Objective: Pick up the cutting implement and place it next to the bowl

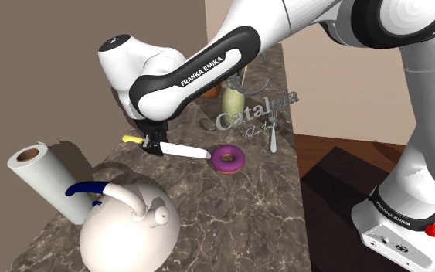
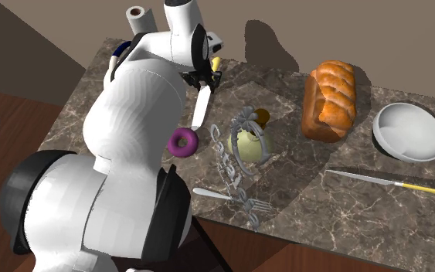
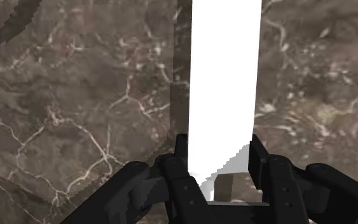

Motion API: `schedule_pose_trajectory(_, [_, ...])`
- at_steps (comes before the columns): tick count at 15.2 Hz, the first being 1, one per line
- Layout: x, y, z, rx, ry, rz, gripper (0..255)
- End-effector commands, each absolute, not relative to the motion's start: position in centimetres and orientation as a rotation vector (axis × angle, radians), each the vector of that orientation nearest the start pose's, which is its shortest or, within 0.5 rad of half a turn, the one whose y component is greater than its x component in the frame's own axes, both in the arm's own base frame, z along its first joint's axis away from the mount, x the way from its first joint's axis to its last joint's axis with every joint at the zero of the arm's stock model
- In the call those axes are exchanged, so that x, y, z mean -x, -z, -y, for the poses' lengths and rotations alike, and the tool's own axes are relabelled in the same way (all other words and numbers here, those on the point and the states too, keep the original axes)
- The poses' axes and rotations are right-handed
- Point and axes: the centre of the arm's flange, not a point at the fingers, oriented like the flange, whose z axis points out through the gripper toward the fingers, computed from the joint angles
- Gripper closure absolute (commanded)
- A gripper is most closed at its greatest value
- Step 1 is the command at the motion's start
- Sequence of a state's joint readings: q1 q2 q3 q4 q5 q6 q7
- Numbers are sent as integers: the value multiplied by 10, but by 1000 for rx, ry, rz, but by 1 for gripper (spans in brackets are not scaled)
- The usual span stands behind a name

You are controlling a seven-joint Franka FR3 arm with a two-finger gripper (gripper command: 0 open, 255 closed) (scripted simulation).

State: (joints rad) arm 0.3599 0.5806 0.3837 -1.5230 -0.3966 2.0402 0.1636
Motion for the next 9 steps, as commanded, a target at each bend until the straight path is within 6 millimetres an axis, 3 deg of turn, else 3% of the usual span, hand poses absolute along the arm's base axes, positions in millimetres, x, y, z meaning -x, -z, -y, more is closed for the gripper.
schedule_pose_trajectory(1, [-555, -336, -423, 3076, 77, 1135, 255])
schedule_pose_trajectory(9, [-557, -373, -422, 3076, 77, 1135, 255])
